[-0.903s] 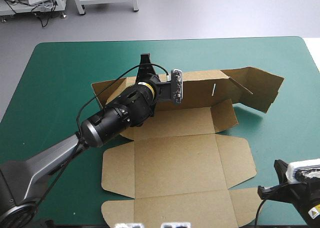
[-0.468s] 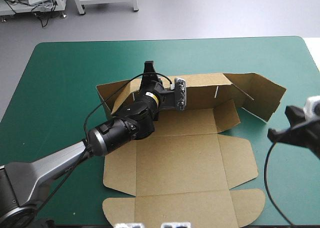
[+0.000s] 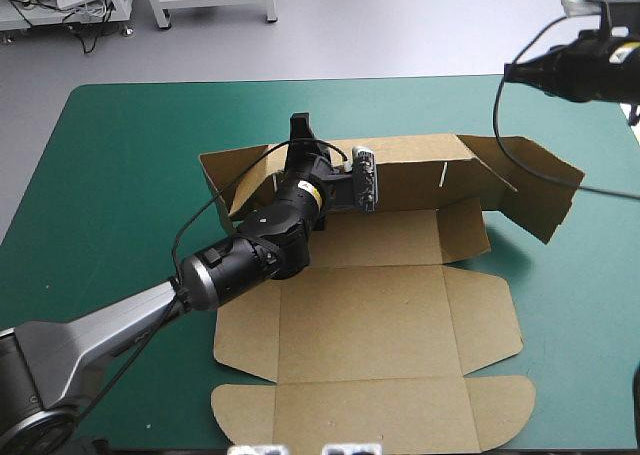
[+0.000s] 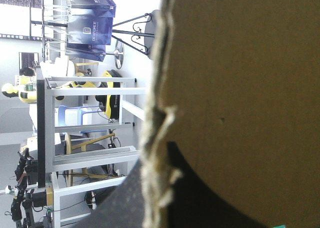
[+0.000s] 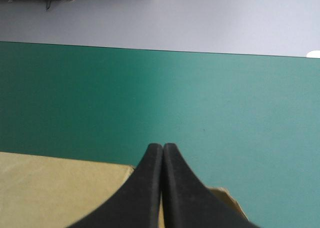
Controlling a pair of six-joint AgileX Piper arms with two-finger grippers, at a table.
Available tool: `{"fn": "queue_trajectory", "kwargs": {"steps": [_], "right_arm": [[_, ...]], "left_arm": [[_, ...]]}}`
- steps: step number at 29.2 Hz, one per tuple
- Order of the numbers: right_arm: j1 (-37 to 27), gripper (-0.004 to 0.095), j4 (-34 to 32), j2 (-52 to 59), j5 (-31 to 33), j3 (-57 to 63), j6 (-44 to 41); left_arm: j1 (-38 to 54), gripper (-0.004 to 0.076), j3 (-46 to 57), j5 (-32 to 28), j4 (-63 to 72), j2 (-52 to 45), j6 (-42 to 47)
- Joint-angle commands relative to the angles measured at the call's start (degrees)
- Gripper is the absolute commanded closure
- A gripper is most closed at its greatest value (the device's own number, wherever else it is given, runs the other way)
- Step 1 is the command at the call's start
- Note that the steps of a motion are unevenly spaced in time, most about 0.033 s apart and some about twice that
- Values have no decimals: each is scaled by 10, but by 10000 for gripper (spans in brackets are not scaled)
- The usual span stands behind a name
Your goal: Fold the box
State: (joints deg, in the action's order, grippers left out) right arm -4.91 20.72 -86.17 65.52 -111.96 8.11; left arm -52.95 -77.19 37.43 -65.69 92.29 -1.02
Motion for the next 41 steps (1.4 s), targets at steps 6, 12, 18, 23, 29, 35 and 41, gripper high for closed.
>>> {"fn": "queue_trajectory", "kwargs": {"steps": [6,12,18,23,29,35,41], "right_arm": [[-16,926,109,-206,64,-272,-17],[-16,925,103,-272,64,-276,-17],[-25,926,45,-278,64,-224,18],[-40,925,74,-278,64,-153,52],[-42,926,73,-277,64,-119,75],[-42,926,74,-264,64,-76,96],[-49,926,75,-217,64,22,136]], "left_arm": [[-4,734,-16,-8,-44,3,42],[-3,734,-16,4,-43,23,50],[-3,734,-16,7,-67,25,89],[-3,734,-16,14,-77,25,110],[-3,734,-16,14,-77,25,110],[-3,734,-16,23,-77,25,110],[-3,734,-16,28,-72,25,111]]}}
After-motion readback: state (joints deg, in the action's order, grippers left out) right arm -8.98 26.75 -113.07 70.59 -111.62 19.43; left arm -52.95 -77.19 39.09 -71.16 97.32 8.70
